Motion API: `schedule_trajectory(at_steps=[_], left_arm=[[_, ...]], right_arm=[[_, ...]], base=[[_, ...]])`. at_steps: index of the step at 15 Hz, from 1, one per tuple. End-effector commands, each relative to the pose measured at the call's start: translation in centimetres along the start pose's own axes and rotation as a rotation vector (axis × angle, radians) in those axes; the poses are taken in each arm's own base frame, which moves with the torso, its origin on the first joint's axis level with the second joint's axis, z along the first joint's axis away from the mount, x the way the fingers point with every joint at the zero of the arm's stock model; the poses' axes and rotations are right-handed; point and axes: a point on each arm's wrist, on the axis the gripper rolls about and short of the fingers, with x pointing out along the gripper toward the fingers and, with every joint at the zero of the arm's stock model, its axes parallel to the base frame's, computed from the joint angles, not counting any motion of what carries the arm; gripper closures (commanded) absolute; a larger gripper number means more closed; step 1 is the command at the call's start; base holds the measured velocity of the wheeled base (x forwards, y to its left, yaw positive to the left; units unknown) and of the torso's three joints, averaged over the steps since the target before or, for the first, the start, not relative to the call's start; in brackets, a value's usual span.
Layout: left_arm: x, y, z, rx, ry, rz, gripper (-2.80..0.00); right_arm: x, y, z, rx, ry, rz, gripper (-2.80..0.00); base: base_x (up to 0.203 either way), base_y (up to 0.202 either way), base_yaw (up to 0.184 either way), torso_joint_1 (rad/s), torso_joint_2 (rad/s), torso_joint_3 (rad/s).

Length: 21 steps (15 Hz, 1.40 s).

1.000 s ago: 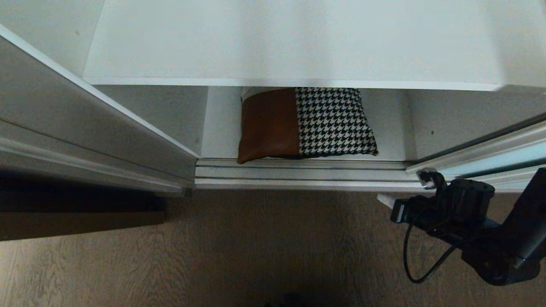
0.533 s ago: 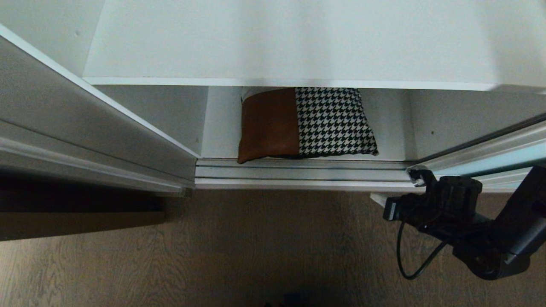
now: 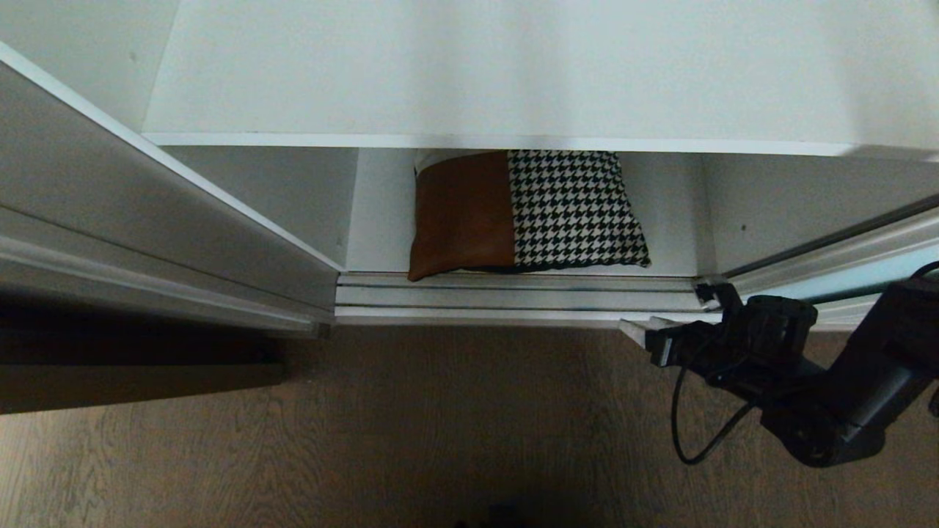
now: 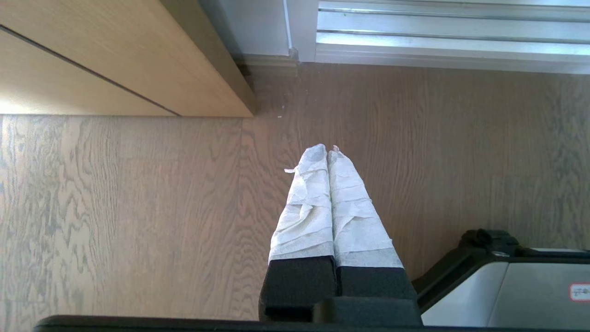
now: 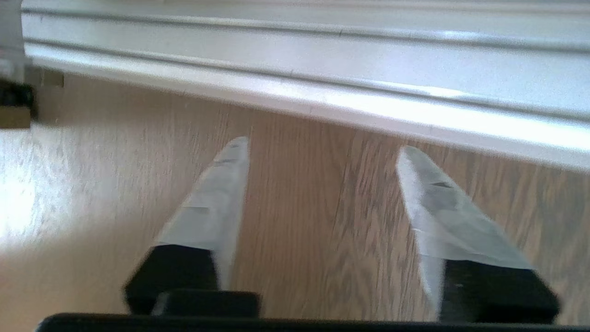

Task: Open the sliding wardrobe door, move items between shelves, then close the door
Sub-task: Place the pillow on the higher shelf

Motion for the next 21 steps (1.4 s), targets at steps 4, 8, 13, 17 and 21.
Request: schedule_trajectory(at_steps=[4,8,13,17,21], left_arm=[[0.0,0.0,0.0,0.0,0.003,0.0,0.0],[0.0,0.0,0.0,0.0,0.002,0.002,0.0],[0.0,0.0,0.0,0.0,0.003,0.0,0.0],[0.0,0.0,0.0,0.0,0.003,0.0,0.0],[0.0,0.0,0.0,0.0,0.003,0.0,0.0]], right_arm=[[3.6,-0.6,-1.2,0.018,-0.087,0.033,-2.8],[4.1,-0.6,0.6,0.041,-0.146,0.042,-2.8],[5.5,-0.9,2.8,0.046,-0.201,0.052,-2.8],[6.5,-1.0,4.3,0.099,-0.238,0.072,-2.8],[7.9,-1.0,4.4,0.118,-0.205,0.079,-2.8]], base=[[0.0,0.0,0.0,0.0,0.0,0.0],[0.0,0.0,0.0,0.0,0.0,0.0],[0.0,0.0,0.0,0.0,0.0,0.0],[0.0,0.0,0.0,0.0,0.0,0.0],[0.0,0.0,0.0,0.0,0.0,0.0]])
